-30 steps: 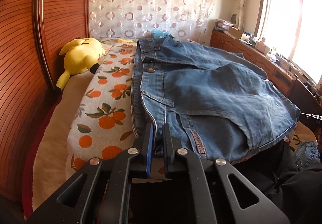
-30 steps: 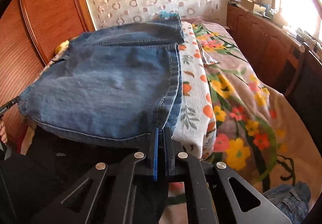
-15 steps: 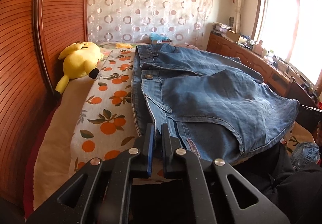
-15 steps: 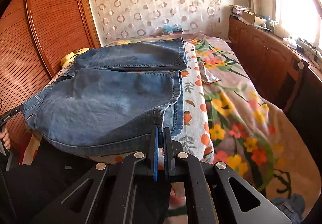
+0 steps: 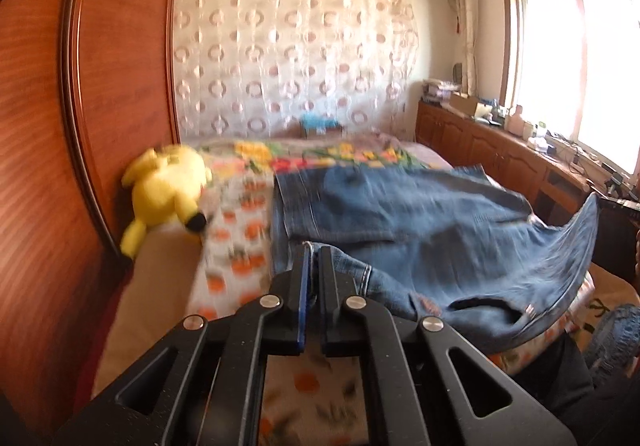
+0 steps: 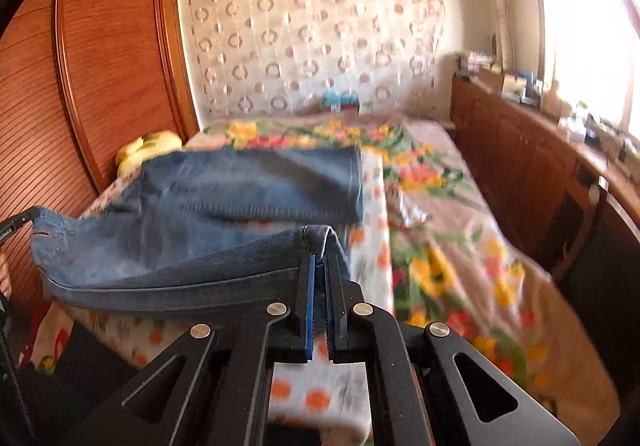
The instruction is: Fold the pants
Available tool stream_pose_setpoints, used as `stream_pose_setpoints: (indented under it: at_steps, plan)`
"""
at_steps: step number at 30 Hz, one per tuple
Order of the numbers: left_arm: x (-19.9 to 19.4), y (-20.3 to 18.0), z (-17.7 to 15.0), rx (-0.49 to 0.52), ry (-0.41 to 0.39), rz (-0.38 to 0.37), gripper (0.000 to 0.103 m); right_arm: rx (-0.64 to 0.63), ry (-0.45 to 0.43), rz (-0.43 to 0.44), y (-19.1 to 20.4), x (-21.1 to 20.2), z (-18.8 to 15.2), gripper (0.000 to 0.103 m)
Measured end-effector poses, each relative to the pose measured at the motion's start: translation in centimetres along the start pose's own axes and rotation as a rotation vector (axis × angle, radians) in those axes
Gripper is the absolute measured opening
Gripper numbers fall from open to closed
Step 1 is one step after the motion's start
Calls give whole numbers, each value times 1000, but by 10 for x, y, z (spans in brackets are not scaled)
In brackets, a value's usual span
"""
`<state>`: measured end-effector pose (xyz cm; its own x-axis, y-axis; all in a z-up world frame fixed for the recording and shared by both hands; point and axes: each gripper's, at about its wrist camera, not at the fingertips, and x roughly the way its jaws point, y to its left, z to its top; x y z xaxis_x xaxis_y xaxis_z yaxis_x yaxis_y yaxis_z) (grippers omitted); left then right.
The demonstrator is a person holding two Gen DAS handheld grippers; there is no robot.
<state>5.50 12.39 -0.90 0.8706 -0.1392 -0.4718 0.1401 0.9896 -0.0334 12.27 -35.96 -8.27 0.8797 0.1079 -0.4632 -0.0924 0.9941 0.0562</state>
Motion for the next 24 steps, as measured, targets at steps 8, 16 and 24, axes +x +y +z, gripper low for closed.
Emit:
stream_pose_setpoints:
  at_steps: [8, 16, 24]
  plan:
    - [30, 7, 58, 6, -70, 18, 4, -15, -96, -27, -8, 11, 65, 4]
    - [74, 12, 112, 45, -105, 55, 4, -23, -126, -54, -6, 44, 106, 4]
    - [138, 22, 159, 67, -77, 91, 4, -33, -61, -87, 0, 99, 140, 4]
